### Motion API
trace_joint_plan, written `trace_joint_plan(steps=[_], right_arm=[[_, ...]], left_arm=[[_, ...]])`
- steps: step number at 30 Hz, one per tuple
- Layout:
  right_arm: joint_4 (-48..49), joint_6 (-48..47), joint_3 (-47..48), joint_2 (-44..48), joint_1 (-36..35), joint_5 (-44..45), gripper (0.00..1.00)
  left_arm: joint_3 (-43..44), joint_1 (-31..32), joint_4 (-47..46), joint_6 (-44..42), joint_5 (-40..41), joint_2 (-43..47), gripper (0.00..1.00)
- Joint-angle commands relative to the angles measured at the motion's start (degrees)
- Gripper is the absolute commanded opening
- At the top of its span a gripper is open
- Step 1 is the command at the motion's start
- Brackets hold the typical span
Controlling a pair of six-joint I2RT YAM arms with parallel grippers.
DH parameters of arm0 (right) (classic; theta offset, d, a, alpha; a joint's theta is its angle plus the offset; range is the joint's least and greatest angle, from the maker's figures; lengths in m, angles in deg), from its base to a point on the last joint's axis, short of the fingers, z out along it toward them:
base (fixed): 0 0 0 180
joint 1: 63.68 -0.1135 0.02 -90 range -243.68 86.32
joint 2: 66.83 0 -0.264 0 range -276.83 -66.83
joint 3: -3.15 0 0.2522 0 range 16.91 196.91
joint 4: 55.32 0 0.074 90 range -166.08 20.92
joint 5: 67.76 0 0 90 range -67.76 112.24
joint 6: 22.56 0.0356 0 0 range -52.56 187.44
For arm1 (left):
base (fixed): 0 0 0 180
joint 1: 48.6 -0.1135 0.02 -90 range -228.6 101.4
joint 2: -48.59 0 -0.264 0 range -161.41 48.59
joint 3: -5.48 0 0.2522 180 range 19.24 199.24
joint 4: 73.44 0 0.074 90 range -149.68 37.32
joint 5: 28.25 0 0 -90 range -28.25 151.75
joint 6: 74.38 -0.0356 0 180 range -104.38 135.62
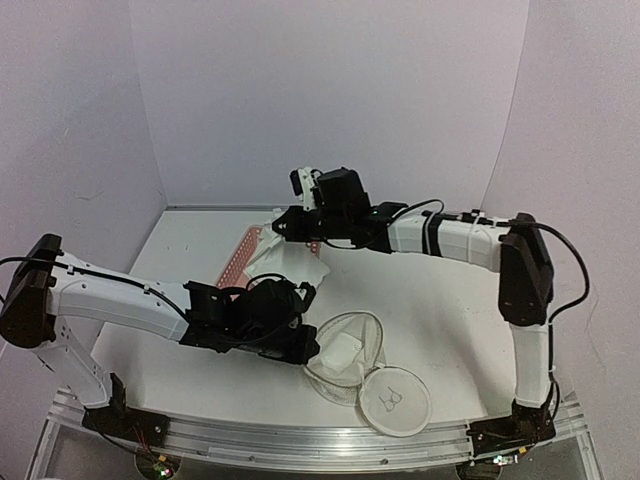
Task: Unzip the laundry bag and remove the bra
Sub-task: Place the bra in the bin.
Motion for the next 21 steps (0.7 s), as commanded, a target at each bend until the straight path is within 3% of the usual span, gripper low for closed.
trace_joint_plan(steps=[1,7,14,17,21], right_arm=[[-1.57,0.78,8.96,-7.45,0.05,0.62,0.0],[-4.31,1.83,17.82,-17.14,0.11,-1.46,0.0],[-4.57,2.68,22.52,-21.52,0.17,-4.16,0.01],[-4.57,2.81,23.17,-22.0,0.2,-4.46,0.05],[-4.66,2.91,23.3,-21.58,0.23,-5.45,0.18]], left_arm=[[-0.42,0.2,-1.85,0.46,1.02,2.33,0.0],[-1.3,0.27,-1.85,1.08,1.31,2.73,0.0],[-1.29,0.22,-1.82,1.06,1.62,2.97,0.0],[-0.98,0.26,-1.78,0.83,1.4,2.7,0.0],[-1.02,0.23,-1.77,0.82,1.86,2.82,0.0]])
